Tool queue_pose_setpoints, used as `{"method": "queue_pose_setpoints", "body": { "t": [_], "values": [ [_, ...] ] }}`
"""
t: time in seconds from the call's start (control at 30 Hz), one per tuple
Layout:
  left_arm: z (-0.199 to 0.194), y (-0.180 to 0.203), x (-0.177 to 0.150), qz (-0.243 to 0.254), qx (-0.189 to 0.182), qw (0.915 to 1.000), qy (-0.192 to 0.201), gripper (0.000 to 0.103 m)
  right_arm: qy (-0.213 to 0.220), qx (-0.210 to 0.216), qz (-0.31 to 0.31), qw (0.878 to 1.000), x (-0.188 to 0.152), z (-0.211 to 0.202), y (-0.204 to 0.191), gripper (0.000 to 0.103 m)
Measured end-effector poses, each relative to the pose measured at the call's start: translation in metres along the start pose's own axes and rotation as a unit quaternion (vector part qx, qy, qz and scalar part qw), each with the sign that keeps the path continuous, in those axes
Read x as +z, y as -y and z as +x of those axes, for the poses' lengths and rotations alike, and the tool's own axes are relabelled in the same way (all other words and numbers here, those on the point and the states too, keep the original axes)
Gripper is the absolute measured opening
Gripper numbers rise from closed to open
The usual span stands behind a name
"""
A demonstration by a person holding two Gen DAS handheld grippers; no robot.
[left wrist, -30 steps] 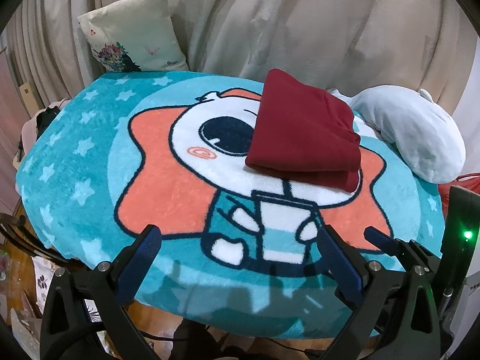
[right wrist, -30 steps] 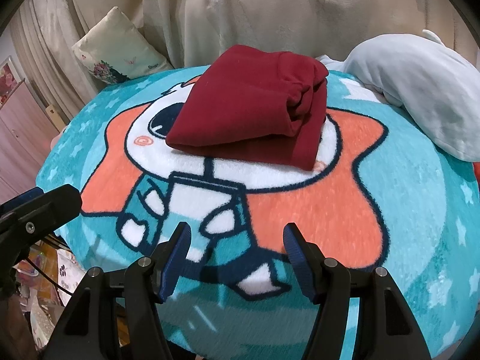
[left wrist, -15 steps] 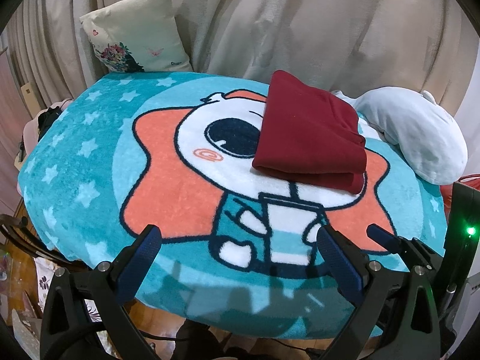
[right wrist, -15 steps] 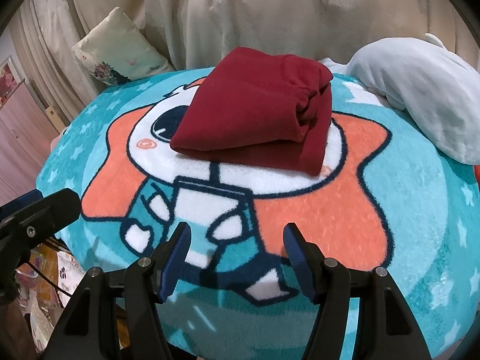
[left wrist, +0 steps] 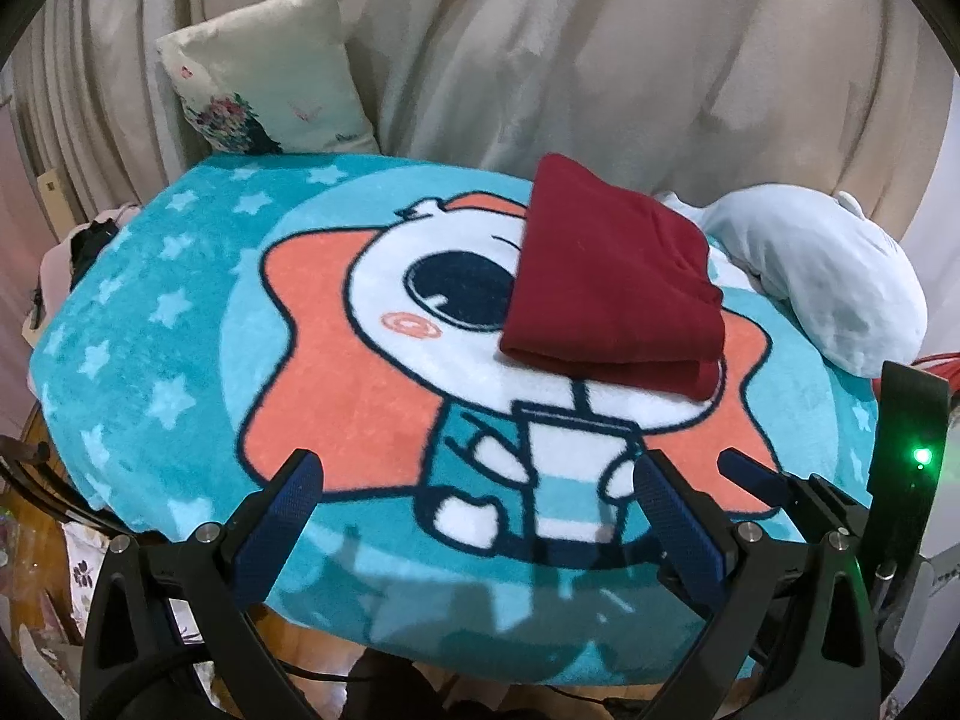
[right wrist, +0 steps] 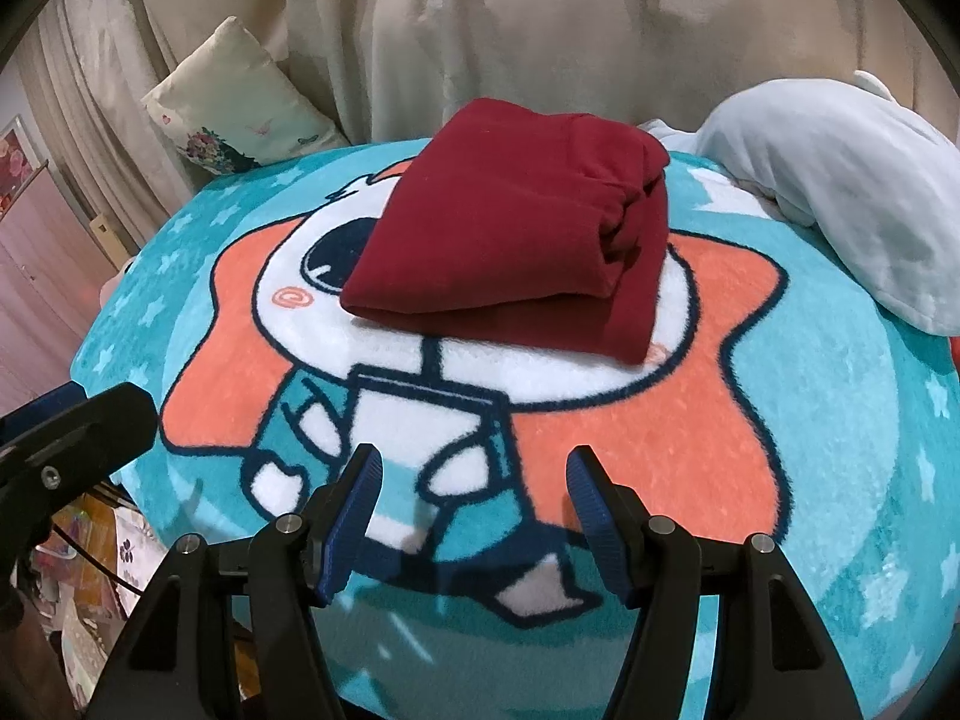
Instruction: Fold small clothes
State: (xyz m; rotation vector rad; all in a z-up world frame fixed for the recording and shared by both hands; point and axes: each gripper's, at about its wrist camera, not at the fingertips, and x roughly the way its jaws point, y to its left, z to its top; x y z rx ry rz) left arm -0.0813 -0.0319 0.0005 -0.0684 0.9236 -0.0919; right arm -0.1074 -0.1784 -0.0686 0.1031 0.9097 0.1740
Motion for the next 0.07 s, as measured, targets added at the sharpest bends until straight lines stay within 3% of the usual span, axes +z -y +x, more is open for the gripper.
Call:
{"method": "queue_pose_setpoints", "body": {
  "t": [0.07],
  "values": [
    [-0.0068, -0.0047, 0.0023, -0.004, 0.008, 0.9999, 0.01, 0.103, 0.001, 0.005, -0.005, 1.0, 0.0048, 0.0006, -0.0053, 0.068]
  ]
}}
